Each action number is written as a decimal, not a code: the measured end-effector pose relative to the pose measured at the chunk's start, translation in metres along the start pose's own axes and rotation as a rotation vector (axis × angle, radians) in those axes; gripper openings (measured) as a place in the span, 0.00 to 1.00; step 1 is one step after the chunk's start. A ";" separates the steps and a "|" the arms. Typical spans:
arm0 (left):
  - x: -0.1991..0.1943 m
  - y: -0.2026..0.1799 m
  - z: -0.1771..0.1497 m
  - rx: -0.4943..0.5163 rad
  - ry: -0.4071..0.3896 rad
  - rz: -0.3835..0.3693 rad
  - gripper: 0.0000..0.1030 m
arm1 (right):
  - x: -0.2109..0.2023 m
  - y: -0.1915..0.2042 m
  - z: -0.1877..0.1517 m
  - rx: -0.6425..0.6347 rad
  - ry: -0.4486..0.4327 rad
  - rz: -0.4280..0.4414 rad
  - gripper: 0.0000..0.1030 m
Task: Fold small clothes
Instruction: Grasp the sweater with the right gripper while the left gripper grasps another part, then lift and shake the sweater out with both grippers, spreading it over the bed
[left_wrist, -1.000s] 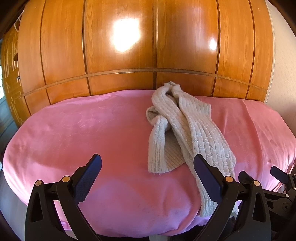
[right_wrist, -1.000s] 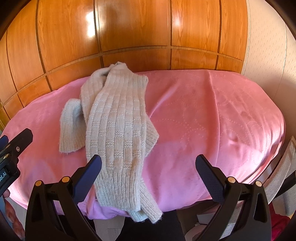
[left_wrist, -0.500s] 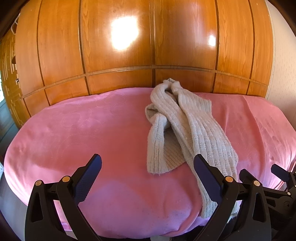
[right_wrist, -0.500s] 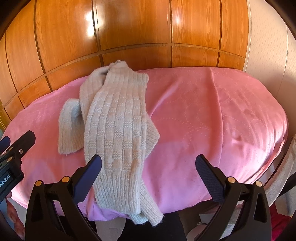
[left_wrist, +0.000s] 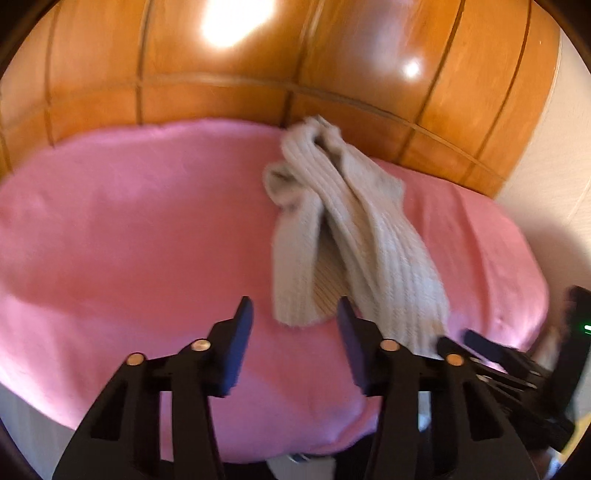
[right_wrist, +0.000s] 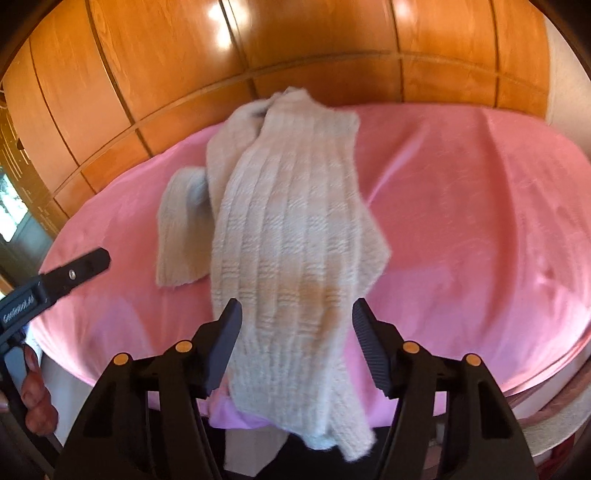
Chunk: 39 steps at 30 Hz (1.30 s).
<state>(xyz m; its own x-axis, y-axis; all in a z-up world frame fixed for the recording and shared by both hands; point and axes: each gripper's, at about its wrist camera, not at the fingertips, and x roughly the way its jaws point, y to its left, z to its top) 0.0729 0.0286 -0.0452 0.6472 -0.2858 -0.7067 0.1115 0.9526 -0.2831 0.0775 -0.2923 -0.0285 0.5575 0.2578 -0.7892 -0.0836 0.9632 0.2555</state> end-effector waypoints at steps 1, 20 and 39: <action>0.003 0.000 0.000 -0.006 0.010 -0.023 0.43 | 0.006 0.003 0.000 -0.002 0.022 0.026 0.69; 0.091 -0.044 0.036 -0.018 0.200 -0.197 0.33 | -0.018 -0.096 0.071 -0.035 -0.123 -0.202 0.11; 0.018 0.078 0.183 0.015 -0.092 0.167 0.04 | 0.084 -0.266 0.198 0.165 -0.048 -0.543 0.35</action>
<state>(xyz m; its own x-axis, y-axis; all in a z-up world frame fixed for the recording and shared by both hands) 0.2309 0.1172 0.0384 0.7239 -0.1131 -0.6806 0.0075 0.9877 -0.1562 0.3102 -0.5424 -0.0518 0.5218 -0.2787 -0.8062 0.3538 0.9307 -0.0927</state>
